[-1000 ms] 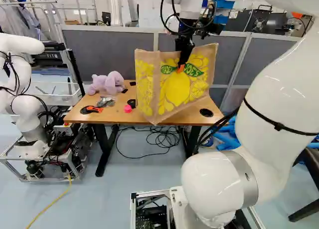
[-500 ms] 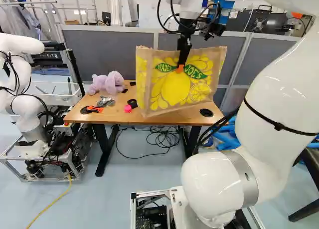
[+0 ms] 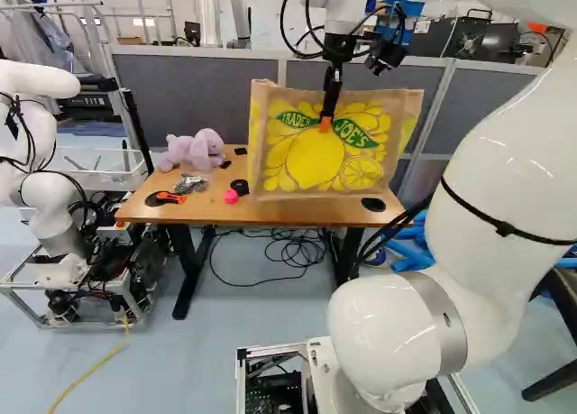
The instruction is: Pick up the bag on the ground and place it on the table
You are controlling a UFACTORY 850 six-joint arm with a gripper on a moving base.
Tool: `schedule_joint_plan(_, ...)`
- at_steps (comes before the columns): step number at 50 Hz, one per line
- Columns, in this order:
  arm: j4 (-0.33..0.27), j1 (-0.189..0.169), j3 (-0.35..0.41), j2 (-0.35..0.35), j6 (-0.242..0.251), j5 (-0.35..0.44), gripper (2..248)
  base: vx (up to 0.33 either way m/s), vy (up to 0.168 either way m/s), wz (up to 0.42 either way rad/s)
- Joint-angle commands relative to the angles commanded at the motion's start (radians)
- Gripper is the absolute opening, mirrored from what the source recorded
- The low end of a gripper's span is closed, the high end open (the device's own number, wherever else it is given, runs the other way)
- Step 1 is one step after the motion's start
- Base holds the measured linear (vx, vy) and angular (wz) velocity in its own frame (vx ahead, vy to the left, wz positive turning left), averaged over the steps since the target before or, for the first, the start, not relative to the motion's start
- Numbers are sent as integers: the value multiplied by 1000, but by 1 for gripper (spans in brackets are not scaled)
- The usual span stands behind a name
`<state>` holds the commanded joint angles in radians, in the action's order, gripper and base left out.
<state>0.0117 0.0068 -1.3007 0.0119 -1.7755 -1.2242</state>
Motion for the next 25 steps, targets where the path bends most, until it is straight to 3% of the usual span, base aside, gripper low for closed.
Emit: schedule_joint_plan(25,0,-14,-26,-25,-2,0,22,0,0,0)
